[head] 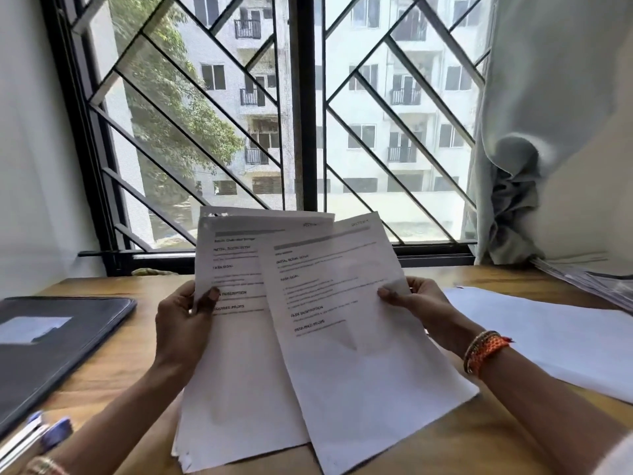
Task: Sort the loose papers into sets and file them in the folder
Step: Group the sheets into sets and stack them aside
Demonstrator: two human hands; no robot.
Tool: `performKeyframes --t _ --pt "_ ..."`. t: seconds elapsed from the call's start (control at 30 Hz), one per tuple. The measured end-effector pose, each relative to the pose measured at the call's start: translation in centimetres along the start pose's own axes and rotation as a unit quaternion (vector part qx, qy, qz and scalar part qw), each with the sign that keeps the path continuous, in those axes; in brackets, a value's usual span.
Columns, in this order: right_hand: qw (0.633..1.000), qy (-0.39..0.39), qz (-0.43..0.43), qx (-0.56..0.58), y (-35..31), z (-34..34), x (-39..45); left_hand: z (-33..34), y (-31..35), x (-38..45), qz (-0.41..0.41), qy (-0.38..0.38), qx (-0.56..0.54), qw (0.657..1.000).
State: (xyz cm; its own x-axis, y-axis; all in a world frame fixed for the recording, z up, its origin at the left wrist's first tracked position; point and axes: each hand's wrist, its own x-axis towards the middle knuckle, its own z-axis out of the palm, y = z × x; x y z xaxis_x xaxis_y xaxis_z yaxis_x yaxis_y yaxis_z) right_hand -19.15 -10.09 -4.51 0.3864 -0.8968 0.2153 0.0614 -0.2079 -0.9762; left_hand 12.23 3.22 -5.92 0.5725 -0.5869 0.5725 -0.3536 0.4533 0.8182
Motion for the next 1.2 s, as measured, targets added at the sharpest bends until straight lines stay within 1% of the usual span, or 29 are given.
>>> performKeyframes --t 0.1,0.2,0.33,0.5,0.73,0.87,1.03,1.2 --pt "0.999 0.029 -0.002 0.018 0.4 -0.8 0.3 -0.4 -0.5 0.3 -0.044 0.024 -0.026 0.998" --pt "1.000 0.021 0.002 0.019 0.6 -1.1 0.3 -0.5 -1.0 0.5 -0.065 0.039 -0.040 0.996" --pt "1.000 0.015 0.006 0.012 0.6 -0.8 0.3 -0.5 -0.9 0.2 -0.062 0.050 -0.036 0.996" --pt "1.000 0.021 -0.006 0.018 0.5 -0.5 0.2 -0.4 -0.6 0.0 -0.070 0.053 -0.059 0.994" --pt "0.997 0.077 -0.016 0.012 0.4 -1.4 0.2 -0.7 -0.4 0.2 -0.091 0.078 -0.056 0.991" --pt "0.995 0.095 -0.011 0.018 0.4 -2.4 0.3 -0.7 -0.1 0.2 -0.103 0.089 -0.049 0.990" --pt "0.994 0.108 -0.007 0.015 0.5 -3.2 0.4 -0.7 0.3 0.1 -0.101 0.096 -0.054 0.989" --pt "0.991 0.134 -0.001 0.007 0.7 -4.0 0.4 -0.6 -0.6 0.3 -0.079 0.089 -0.044 0.992"
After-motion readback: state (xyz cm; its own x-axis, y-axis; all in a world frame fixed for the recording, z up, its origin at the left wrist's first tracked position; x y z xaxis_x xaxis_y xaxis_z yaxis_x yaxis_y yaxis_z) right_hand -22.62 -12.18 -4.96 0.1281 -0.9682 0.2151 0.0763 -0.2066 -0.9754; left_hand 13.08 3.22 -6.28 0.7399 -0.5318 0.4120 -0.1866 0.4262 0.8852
